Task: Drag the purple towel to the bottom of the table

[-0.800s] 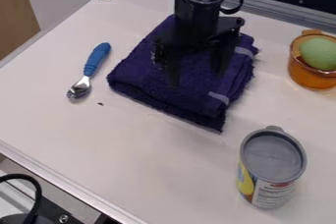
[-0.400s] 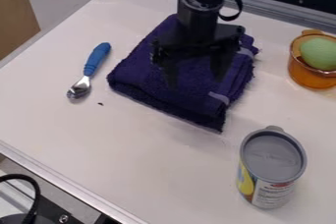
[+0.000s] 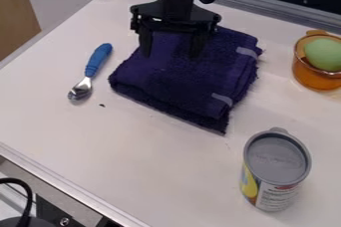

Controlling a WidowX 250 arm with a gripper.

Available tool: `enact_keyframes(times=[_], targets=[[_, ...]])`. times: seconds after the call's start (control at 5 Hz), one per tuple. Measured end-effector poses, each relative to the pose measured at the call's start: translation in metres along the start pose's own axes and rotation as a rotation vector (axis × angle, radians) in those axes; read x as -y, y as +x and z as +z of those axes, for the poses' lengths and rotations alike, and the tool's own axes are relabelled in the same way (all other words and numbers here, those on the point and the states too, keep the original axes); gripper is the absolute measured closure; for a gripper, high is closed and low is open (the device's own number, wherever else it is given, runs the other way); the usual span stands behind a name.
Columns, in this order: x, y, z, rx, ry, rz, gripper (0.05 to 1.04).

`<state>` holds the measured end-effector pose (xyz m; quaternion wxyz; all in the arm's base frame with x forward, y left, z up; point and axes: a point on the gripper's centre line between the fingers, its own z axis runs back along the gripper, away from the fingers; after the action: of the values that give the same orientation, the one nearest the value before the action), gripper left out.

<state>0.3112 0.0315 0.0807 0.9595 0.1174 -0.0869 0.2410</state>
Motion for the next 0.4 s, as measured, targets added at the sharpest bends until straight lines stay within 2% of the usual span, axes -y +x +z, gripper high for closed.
enact_keyframes(times=[0.2, 0.4], targets=[[0.001, 0.016, -0.006, 0.035, 0.017, -0.128, 0.084], [0.006, 0.020, -0.017, 0.032, -0.054, -0.213, 0.084]])
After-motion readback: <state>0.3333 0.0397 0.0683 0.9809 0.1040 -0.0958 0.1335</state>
